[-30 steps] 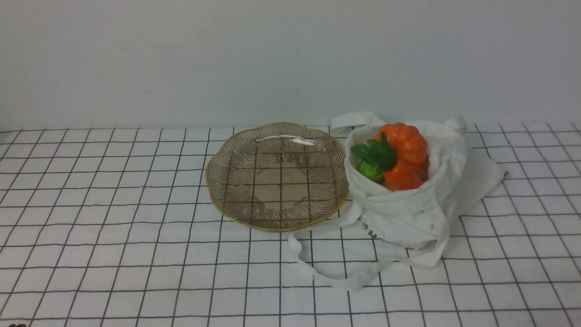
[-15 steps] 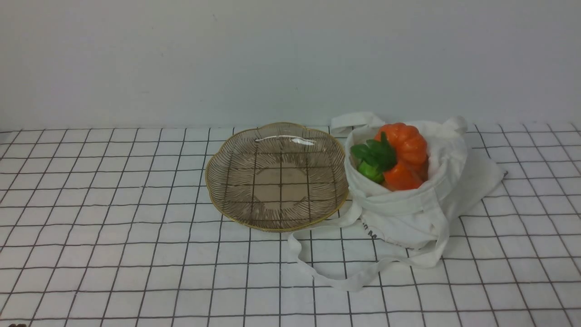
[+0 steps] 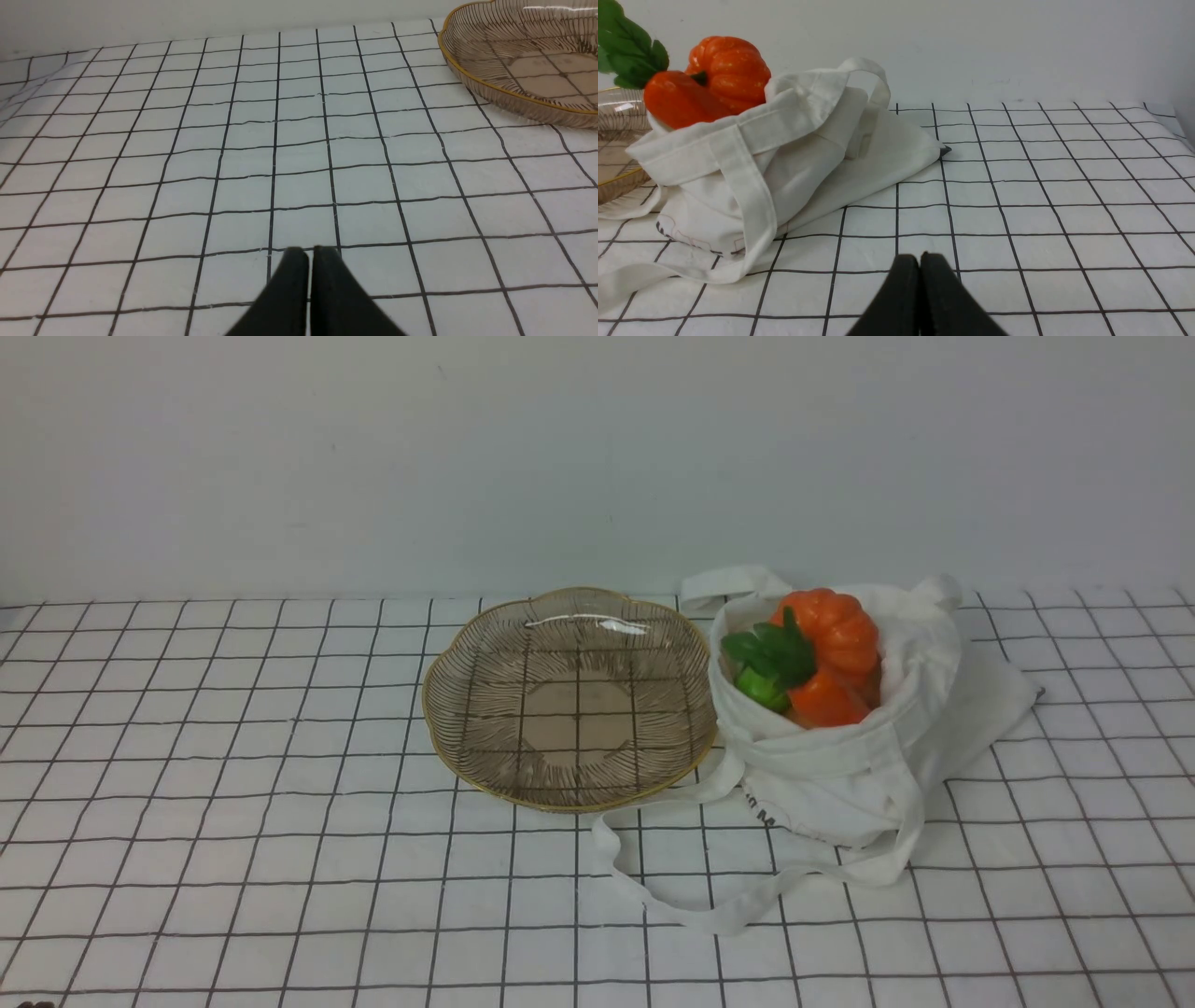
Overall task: Take vegetables from bag on white checkered tablecloth place on plate.
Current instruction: 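Reach into the cloth bag and grasp a vegetable inside it with the right gripper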
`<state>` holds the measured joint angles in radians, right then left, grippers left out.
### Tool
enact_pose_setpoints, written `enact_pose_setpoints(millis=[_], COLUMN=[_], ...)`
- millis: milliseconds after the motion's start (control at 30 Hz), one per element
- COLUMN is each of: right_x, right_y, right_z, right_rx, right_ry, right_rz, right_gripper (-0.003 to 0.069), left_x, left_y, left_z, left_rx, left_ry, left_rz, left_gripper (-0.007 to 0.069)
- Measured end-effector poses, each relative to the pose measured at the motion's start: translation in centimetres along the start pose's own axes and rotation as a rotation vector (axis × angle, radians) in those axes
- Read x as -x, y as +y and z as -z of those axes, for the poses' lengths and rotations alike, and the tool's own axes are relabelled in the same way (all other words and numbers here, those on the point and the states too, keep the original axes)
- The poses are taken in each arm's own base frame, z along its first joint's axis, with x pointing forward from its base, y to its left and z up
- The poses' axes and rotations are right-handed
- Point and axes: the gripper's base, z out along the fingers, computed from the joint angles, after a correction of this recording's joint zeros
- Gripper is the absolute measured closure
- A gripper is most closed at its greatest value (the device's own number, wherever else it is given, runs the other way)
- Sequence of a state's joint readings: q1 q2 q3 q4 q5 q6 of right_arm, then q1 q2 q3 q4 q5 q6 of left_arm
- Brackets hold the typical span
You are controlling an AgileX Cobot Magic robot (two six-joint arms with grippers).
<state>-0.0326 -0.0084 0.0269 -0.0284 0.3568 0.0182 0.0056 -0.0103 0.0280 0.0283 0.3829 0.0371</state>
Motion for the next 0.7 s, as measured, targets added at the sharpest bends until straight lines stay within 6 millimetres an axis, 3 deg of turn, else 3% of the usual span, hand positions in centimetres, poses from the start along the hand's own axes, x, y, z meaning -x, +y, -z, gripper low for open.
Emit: enact_pose_setpoints(millis=[333,433,500,533,633,700], right_x=[0.1,0.6,1.0,1.0,1.1,1.1], right_y=[0.0,0.1,0.3,0.3,0.6,0.7], right_z=[0.0,0.0,0.0,0.0,0.1,0.1], right_rx=[0.001,0.015,0.054,0.057,0.107,0.118], right_ry=[-0.019,-0.068,-0.111,-0.110,-0.100,-0.096], right_rz=[-0.005,-0.082,-0.353,-0.375,-0.702,-0.769], right_gripper=[0.0676,0.0676,0.0676,0.0676,0.0676,0.0676], left_x=[0.0,0.0,0.0,0.0,0.0,0.0], left_y=[0.0,0.0,0.0,0.0,0.0,0.0], left_z=[0.0,0.0,0.0,0.0,0.0,0.0], left_rx=[0.000,0.000,0.000,0.000,0.000,0.000], left_ry=[0.000,0.000,0.000,0.000,0.000,0.000], left_rz=[0.000,0.000,0.000,0.000,0.000,0.000], left_gripper=[0.0632,0.0632,0.0632,0.0632,0.0632,0.0632])
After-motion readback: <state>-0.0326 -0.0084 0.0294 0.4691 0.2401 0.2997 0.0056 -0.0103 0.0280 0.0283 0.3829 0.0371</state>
